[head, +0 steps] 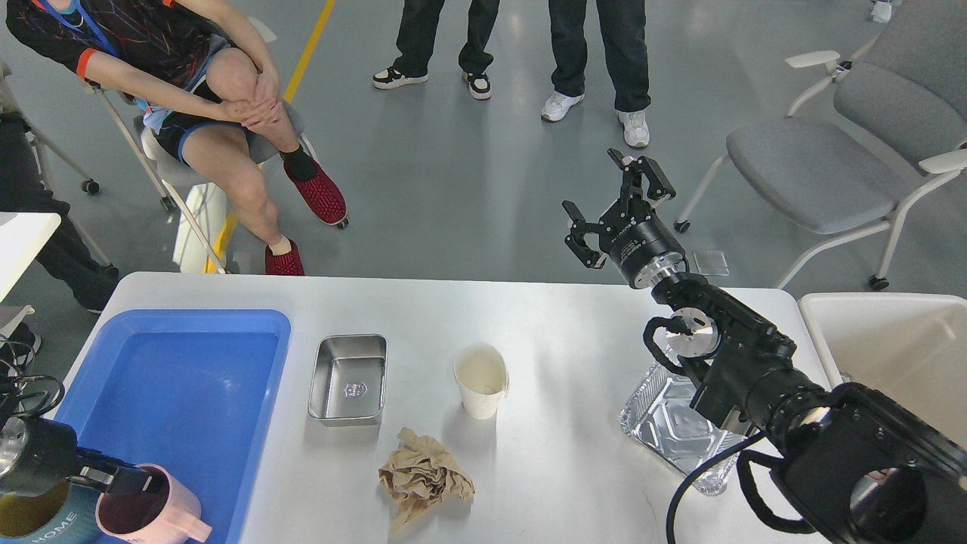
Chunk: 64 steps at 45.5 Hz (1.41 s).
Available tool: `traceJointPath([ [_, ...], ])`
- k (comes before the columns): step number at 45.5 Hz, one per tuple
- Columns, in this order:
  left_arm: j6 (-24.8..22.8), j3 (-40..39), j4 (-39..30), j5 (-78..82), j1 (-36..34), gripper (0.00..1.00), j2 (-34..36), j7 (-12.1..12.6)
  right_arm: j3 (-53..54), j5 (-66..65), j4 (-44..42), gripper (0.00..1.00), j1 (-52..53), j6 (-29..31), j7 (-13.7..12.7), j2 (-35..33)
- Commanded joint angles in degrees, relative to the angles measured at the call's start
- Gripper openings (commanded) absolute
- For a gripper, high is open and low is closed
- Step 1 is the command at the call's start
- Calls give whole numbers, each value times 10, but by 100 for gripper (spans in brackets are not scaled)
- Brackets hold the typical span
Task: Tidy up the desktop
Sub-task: 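Lower the pink mug into the basin and open the left gripper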
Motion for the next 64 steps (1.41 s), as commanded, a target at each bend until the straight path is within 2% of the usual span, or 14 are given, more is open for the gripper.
traceJointPath([
  [1, 0, -1, -1, -3, -3, 87, 0, 0, 0, 0, 0, 100, 0, -1, 0, 1],
  [17, -9, 1, -59, -3, -11, 88, 19, -1, -1, 0, 0, 100, 2, -1, 0, 1],
  [26, -51, 1, -133, -2, -29, 88, 70, 0, -2, 0, 0, 100, 2, 0, 0, 0],
  [36, -61, -1, -139, -4, -61, 89, 100, -5, -2, 0, 0, 100, 3, 0, 0, 1],
  [45, -101, -2, -141, -5, -110, 89, 132, -9, -2, 0, 0, 100, 3, 0, 0, 1],
  [53, -125, -8, -158, -7, -164, 89, 198, -26, -2, -1, 0, 100, 2, 1, 0, -2],
  [59, -171, -19, -217, -10, -213, 89, 296, -23, -3, -1, 0, 100, 2, 1, 0, -2],
  [64, -180, -45, -267, -16, -248, 89, 380, -24, -3, -1, 0, 100, 2, 1, 0, 0],
])
